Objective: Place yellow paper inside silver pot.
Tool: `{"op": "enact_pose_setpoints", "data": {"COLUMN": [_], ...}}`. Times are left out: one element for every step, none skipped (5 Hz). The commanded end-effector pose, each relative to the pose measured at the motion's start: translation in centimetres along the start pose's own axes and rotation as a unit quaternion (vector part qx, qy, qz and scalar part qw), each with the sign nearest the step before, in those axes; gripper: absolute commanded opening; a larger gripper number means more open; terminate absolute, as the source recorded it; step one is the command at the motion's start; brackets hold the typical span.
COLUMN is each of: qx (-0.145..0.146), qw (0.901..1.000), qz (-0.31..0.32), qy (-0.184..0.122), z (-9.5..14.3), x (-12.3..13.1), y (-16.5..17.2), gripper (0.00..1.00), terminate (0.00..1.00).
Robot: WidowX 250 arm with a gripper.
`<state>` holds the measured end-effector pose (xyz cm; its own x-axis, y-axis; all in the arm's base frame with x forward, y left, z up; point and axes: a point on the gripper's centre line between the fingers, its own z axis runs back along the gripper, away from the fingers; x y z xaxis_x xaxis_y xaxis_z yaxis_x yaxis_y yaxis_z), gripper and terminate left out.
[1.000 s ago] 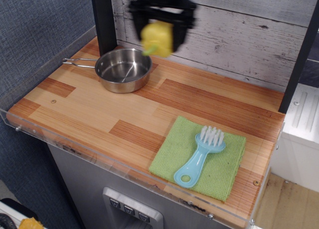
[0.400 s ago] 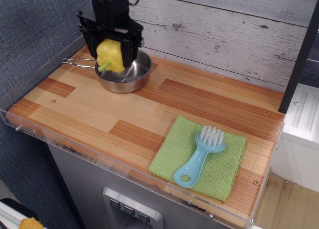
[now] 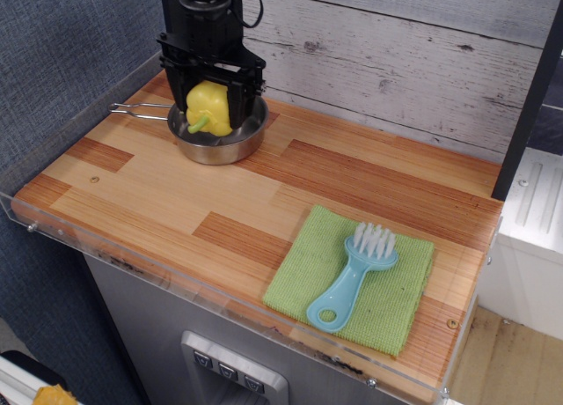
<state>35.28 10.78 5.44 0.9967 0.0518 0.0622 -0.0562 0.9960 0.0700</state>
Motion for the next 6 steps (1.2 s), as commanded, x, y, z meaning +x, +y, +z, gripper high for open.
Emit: {"op": "enact_pose_setpoints", "data": {"qx": [0.006, -0.001, -0.007, -0.001, 0.008, 0.001], "qw": [1.0000, 0.9998, 0.9998, 0.9996, 0.9992, 0.9974], "qz": [0.006, 0.016, 0.017, 0.029, 0.025, 0.036], "qy": [-0.001, 0.012, 0.012, -0.004, -0.029, -0.062], "z": [0.7, 0.2, 0.7, 3.0, 5.6, 8.5], "x": [1.1, 0.8, 0.7, 0.6, 0.4, 0.0], "y": [0.5, 0.5, 0.3, 0.0, -0.5, -1.9], "gripper": [0.00, 1.00, 1.00, 1.00, 1.00, 1.00], "terminate": [0.00, 0.00, 0.00, 0.00, 0.00, 0.00]}}
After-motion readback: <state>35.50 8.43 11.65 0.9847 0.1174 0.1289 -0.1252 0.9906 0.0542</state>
